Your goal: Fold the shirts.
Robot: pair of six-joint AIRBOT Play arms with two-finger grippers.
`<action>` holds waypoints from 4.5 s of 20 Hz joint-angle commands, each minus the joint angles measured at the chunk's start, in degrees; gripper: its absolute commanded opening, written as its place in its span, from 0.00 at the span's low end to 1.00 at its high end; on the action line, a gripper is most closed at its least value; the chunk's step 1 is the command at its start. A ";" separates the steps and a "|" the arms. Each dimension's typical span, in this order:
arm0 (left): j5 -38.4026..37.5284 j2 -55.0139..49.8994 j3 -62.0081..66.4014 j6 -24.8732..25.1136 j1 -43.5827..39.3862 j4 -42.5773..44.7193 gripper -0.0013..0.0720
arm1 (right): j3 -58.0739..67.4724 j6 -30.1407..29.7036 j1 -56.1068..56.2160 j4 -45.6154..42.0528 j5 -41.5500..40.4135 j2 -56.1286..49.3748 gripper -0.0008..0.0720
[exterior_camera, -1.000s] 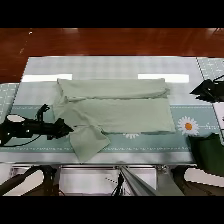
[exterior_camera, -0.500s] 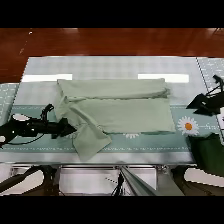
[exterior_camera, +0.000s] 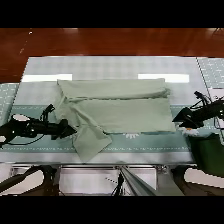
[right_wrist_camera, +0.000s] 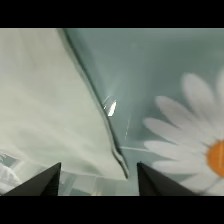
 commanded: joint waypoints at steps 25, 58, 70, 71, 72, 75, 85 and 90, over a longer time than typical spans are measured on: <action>4.00 -19.71 49.48 -1.07 -0.33 -6.45 0.05 | 24.94 6.19 15.91 10.40 -34.32 -8.90 0.05; -14.69 -25.51 56.76 -2.49 1.09 -8.59 0.55 | 24.94 3.06 15.43 39.74 -34.38 -24.28 0.54; -8.79 -22.86 56.76 -2.60 -12.15 -9.53 0.05 | 24.94 2.03 16.68 20.81 -20.92 -6.01 0.05; -6.58 -22.77 56.76 -2.73 -14.99 -9.64 0.05 | 24.94 2.97 16.65 18.08 -19.67 -3.30 0.05; -4.83 -22.77 56.76 -2.75 -17.68 -9.62 0.05 | 24.94 4.13 16.65 15.43 -18.73 -0.52 0.05; -0.61 -22.64 56.72 -3.56 -25.38 -9.60 0.05 | 24.94 7.26 16.65 10.67 -16.59 6.19 0.05; 14.40 -26.53 56.70 -8.83 -44.30 -9.57 0.05 | 24.94 14.71 19.76 4.09 -7.93 19.87 0.05; 14.73 -30.25 56.70 -10.36 -48.74 -10.62 0.05 | 24.94 17.84 20.09 1.79 -4.20 27.93 0.05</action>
